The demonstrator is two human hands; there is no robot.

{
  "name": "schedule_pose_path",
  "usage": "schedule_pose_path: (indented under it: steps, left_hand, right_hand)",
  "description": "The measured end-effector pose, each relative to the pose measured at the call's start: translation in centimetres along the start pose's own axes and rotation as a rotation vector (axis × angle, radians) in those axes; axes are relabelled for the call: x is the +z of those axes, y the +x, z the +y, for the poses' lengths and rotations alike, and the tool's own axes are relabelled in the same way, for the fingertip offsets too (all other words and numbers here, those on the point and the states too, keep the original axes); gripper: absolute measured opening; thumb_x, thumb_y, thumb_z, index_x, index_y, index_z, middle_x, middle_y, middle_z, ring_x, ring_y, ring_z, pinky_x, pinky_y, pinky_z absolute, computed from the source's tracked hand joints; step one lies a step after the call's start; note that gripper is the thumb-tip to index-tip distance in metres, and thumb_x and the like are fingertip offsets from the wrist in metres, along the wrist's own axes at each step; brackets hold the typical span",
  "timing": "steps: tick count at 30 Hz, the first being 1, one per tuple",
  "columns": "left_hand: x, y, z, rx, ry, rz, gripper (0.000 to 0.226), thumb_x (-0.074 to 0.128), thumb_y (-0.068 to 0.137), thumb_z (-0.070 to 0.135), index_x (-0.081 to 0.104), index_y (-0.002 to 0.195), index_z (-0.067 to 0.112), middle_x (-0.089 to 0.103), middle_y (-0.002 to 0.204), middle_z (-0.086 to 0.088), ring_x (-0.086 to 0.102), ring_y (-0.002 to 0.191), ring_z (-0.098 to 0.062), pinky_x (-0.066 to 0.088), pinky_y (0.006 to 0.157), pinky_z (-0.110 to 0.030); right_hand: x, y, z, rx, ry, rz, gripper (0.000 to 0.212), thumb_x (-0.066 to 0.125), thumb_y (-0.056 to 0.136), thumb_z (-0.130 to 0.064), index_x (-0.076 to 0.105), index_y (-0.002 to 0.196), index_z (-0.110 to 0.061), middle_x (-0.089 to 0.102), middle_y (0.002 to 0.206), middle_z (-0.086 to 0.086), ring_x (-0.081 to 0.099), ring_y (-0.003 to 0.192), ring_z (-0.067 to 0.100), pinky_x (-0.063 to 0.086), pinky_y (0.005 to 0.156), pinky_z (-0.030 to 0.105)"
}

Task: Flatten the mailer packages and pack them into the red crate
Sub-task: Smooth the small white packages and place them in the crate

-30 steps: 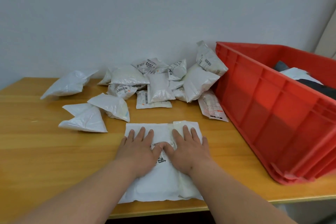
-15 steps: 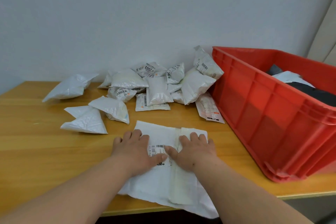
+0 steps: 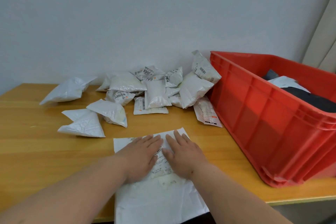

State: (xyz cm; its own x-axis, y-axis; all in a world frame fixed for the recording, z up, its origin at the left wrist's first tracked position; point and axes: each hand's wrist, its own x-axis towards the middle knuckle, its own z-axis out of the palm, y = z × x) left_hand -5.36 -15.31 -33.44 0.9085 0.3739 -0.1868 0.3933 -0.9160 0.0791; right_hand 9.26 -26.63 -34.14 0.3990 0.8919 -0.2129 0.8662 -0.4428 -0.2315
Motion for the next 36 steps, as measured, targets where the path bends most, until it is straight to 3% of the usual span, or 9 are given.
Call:
schedule_pose_path:
  steps: [3, 6, 11, 16, 28, 31, 34, 36]
  left_hand:
    - [0.8, 0.2, -0.8, -0.160, 0.073, 0.079, 0.066, -0.004, 0.094, 0.054, -0.008, 0.155, 0.029, -0.012, 0.163, 0.010, -0.012, 0.150, -0.012, -0.006, 0.122, -0.038]
    - [1.2, 0.7, -1.5, -0.243, 0.032, 0.063, 0.058, 0.005, 0.101, 0.053, -0.014, 0.153, 0.036, -0.016, 0.162, 0.010, -0.017, 0.149, -0.016, -0.006, 0.122, -0.044]
    - [1.6, 1.6, -3.1, -0.135, -0.082, 0.077, 0.084, -0.017, 0.069, 0.071, -0.012, 0.150, 0.047, -0.015, 0.162, 0.012, -0.019, 0.149, -0.018, -0.006, 0.121, -0.040]
    - [2.1, 2.1, -3.7, -0.100, -0.103, 0.113, 0.085, -0.016, 0.073, 0.069, -0.008, 0.153, 0.041, -0.013, 0.163, 0.013, -0.016, 0.149, -0.013, -0.006, 0.121, -0.035]
    - [2.4, 1.8, -3.5, -0.119, -0.045, 0.103, 0.106, -0.030, 0.061, 0.074, -0.015, 0.154, 0.026, -0.018, 0.162, 0.009, -0.022, 0.148, -0.014, -0.008, 0.122, -0.037]
    - [1.6, 1.6, -3.0, -0.175, -0.033, 0.050, 0.101, -0.021, 0.068, 0.073, -0.015, 0.154, 0.023, -0.021, 0.162, 0.007, -0.022, 0.148, -0.017, -0.005, 0.122, -0.039]
    - [0.4, 1.2, -2.2, -0.284, -0.008, -0.016, 0.078, 0.008, 0.095, 0.065, -0.012, 0.155, 0.019, -0.021, 0.162, 0.004, -0.016, 0.149, -0.019, 0.000, 0.123, -0.042]
    - [-0.2, 0.6, -1.7, -0.326, -0.013, -0.054, 0.075, 0.016, 0.099, 0.060, -0.012, 0.155, 0.018, -0.022, 0.162, 0.004, -0.016, 0.150, -0.020, 0.000, 0.123, -0.043]
  right_hand:
    - [0.3, 0.5, 0.3, 0.019, -0.028, -0.021, 0.066, 0.012, 0.100, -0.064, -0.005, 0.157, -0.036, -0.016, 0.164, -0.009, -0.016, 0.151, 0.016, -0.002, 0.123, 0.045]
    - [0.4, 1.3, 0.2, 0.000, -0.063, 0.021, 0.064, 0.013, 0.101, -0.059, -0.007, 0.157, -0.036, -0.017, 0.164, -0.008, -0.018, 0.151, 0.015, -0.006, 0.123, 0.044]
    - [0.6, 2.4, -0.5, -0.125, -0.035, 0.064, 0.056, 0.015, 0.104, -0.045, -0.003, 0.156, -0.042, -0.015, 0.165, -0.010, -0.018, 0.150, 0.012, -0.011, 0.122, 0.039]
    - [1.4, 2.9, -0.2, -0.103, -0.026, 0.070, 0.056, 0.013, 0.103, -0.055, 0.000, 0.156, -0.044, -0.009, 0.165, -0.013, -0.014, 0.151, 0.009, -0.009, 0.123, 0.039]
    - [1.8, 2.6, -0.8, -0.074, -0.084, 0.086, 0.056, 0.011, 0.102, -0.055, -0.001, 0.156, -0.043, -0.009, 0.165, -0.013, -0.013, 0.151, 0.010, -0.010, 0.123, 0.040]
    - [1.8, 2.6, -0.8, -0.067, -0.090, 0.081, 0.056, 0.010, 0.102, -0.056, -0.001, 0.156, -0.043, -0.008, 0.165, -0.013, -0.012, 0.152, 0.011, -0.009, 0.123, 0.041]
    - [1.7, 2.5, -0.9, -0.061, -0.089, 0.063, 0.057, 0.010, 0.102, -0.055, -0.001, 0.156, -0.042, -0.009, 0.165, -0.012, -0.012, 0.152, 0.012, -0.008, 0.123, 0.043]
    - [1.6, 2.4, -1.0, -0.049, -0.082, 0.045, 0.056, 0.011, 0.102, -0.054, -0.001, 0.156, -0.042, -0.009, 0.165, -0.011, -0.012, 0.152, 0.013, -0.008, 0.123, 0.044]
